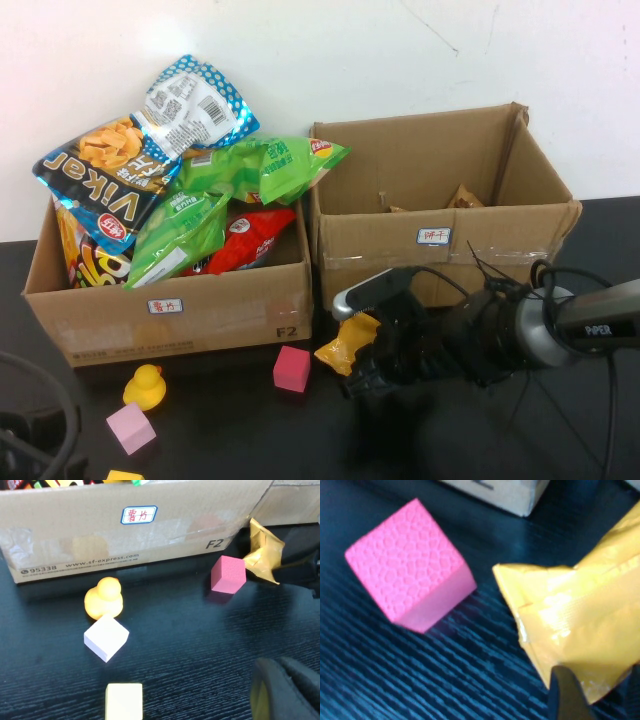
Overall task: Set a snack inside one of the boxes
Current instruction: Pick up the biscuit
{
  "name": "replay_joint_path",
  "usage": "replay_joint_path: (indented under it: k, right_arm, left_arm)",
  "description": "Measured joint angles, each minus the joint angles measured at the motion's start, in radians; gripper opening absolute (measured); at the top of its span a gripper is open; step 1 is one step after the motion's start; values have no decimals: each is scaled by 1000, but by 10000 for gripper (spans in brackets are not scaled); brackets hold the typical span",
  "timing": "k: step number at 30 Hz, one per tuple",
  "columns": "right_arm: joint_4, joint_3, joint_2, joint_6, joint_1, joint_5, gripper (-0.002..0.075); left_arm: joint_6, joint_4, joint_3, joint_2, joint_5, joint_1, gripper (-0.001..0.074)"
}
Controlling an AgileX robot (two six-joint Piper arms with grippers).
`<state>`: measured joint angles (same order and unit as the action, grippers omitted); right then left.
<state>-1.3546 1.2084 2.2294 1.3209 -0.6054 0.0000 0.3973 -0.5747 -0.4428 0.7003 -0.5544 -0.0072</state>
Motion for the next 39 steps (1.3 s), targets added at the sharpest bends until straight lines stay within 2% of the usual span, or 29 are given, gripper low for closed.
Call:
replay_joint_path:
  k: [3,5,10,13,20,27,35,39]
  right_arm:
    - [-80,0,-6,0,-7,-22,256]
    - [-139,2,-12,0,-12,-69,293]
    - [-307,52,-11,4,-17,-135,538]
    - [-365,120,18,4,-17,-129,606]
    - [-385,238,109,16,-29,-112,631]
    - [-389,237,109,183,-69,-183,634]
    - [-395,213,85,359,-161,-375,634]
    - [-395,160,80,323,-157,-396,616]
  left_arm:
    - [5,0,0,0,-2,0,-1]
    - [5,0,0,0,-3,0,-1]
    - [5,0,0,0,-3,0,-1]
    - [5,0,0,0,-6,0,-1]
    - [13,0,0,0,-12,0,-1]
    - [17,0,0,0,-15,0,-1]
    - [21,-2,0,0,-15,0,-1]
    - [21,-9,0,0,-15,0,-1]
